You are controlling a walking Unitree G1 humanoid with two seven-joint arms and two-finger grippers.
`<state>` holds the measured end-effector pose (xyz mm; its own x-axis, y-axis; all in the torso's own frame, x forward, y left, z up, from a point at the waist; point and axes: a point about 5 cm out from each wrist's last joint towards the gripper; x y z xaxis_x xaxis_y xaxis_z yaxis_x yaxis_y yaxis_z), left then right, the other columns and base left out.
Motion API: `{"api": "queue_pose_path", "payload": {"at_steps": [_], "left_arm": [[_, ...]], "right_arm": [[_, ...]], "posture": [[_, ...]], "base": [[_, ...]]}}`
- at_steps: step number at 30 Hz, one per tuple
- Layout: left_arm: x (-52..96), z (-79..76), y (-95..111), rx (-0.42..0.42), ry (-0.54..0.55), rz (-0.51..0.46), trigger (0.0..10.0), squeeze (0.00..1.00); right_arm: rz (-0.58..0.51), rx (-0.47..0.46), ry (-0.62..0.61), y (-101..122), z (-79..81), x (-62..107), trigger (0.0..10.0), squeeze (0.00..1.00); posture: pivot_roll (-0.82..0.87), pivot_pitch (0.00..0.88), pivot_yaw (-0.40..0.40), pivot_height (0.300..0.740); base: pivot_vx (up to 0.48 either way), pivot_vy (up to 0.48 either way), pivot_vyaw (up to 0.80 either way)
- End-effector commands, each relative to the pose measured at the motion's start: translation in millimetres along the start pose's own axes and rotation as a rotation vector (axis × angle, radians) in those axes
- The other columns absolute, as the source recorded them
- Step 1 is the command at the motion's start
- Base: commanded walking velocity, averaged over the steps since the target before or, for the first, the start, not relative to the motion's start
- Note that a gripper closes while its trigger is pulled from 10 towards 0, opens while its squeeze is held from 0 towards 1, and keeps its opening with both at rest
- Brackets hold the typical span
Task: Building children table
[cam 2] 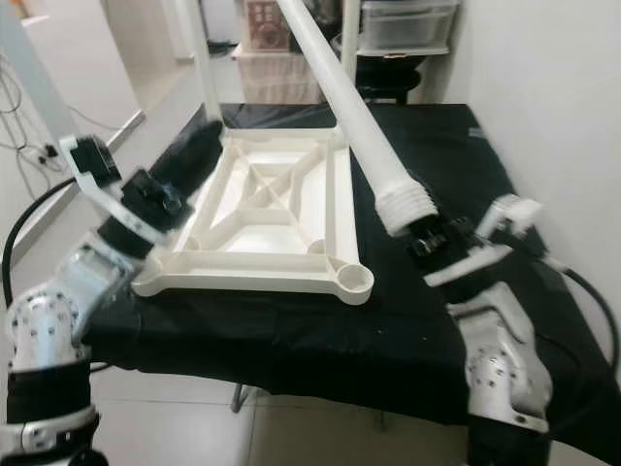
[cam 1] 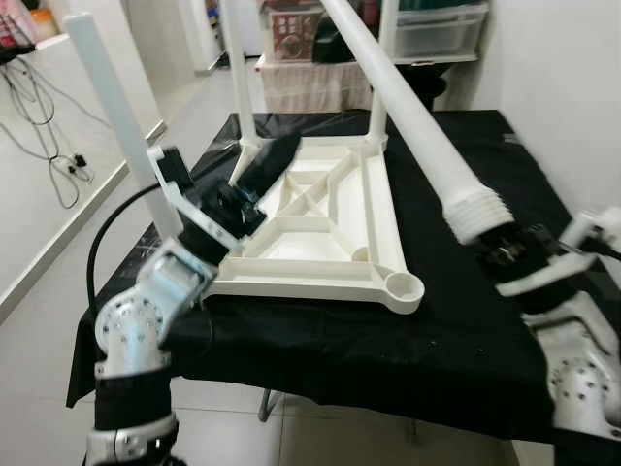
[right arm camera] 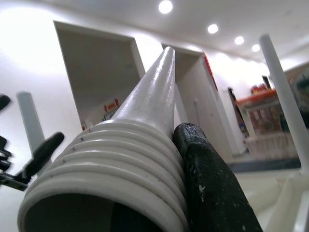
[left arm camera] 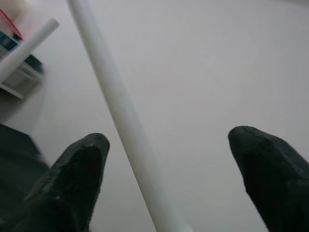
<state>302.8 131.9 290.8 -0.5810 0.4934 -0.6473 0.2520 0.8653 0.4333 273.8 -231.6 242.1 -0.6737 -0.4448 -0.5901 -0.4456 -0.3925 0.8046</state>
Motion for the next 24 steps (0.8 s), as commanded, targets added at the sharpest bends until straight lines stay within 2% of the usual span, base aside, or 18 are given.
{"api": "queue_pose_path", "payload": {"at_steps": [1, 4, 5, 6, 7, 10, 13, 24], "left_arm": [[-0.3, 2.8, 5.8, 0.058, -0.001, -0.015, 10.0, 1.0], [-2.5, 1.7, 10.3, 0.087, -0.01, -0.021, 10.0, 1.0], [-3.9, 0.9, 13.6, 0.112, -0.02, -0.032, 10.0, 0.84], [-4.7, 0.1, 16.3, 0.137, -0.026, -0.036, 10.0, 0.84], [-5.8, -1.2, 18.7, 0.159, -0.043, -0.034, 10.0, 0.0], [-8.0, -3.6, 23.1, 0.19, -0.068, -0.02, 10.0, 0.0], [-10.3, -6.1, 25.2, 0.198, -0.095, -0.004, 10.0, 0.0], [-14.9, -8.2, 29.9, 0.219, -0.093, 0.002, 10.0, 0.0]], "right_arm": [[-0.043, -0.035, 0.096, 6.9, 11.7, 3.5, 10.0, 0.0], [-0.053, -0.065, 0.13, 6.1, 16.9, 6.9, 10.0, 0.0], [-0.074, -0.103, 0.167, 6.6, 22.9, 9.2, 10.0, 0.0], [-0.088, -0.129, 0.194, 7.3, 26.5, 10.7, 10.0, 0.0], [-0.066, -0.143, 0.245, 4.1, 33.3, 13.7, 10.0, 0.0], [0.002, -0.163, 0.337, -4.5, 44.4, 21.5, 10.0, 0.0], [0.036, -0.178, 0.388, -7.5, 48.8, 28.0, 10.0, 0.0], [0.095, -0.194, 0.464, -10.9, 55.5, 38.6, 10.0, 0.0]], "posture": [[-0.02, 0.074, 0.052, 0.74], [-0.02, 0.074, 0.052, 0.74], [-0.02, 0.074, 0.057, 0.74], [-0.02, 0.074, 0.057, 0.74], [-0.02, 0.074, 0.057, 0.74], [-0.02, 0.075, 0.058, 0.74], [-0.02, 0.075, 0.061, 0.74], [-0.02, 0.077, 0.07, 0.74]], "base": [[0.0, 0.0, 0.0], [0.0, 0.0, 0.0], [0.0, 0.0, 0.0], [0.0, 0.0, 0.0], [0.0, 0.0, 0.0], [0.0, 0.0, 0.0], [0.0, 0.0, 0.0], [0.0, 0.0, 0.0]]}}
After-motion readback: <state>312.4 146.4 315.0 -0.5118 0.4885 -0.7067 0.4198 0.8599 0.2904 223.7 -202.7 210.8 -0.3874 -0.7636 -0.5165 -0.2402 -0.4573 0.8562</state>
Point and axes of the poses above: a point about 5 cm out from each wrist's last joint towards the gripper, its own x axis pointing back from the gripper into the wrist, its own y axis along the axis of the wrist's last joint, z = x × y, and after that the axes turned 5 degrees about x, right-handed
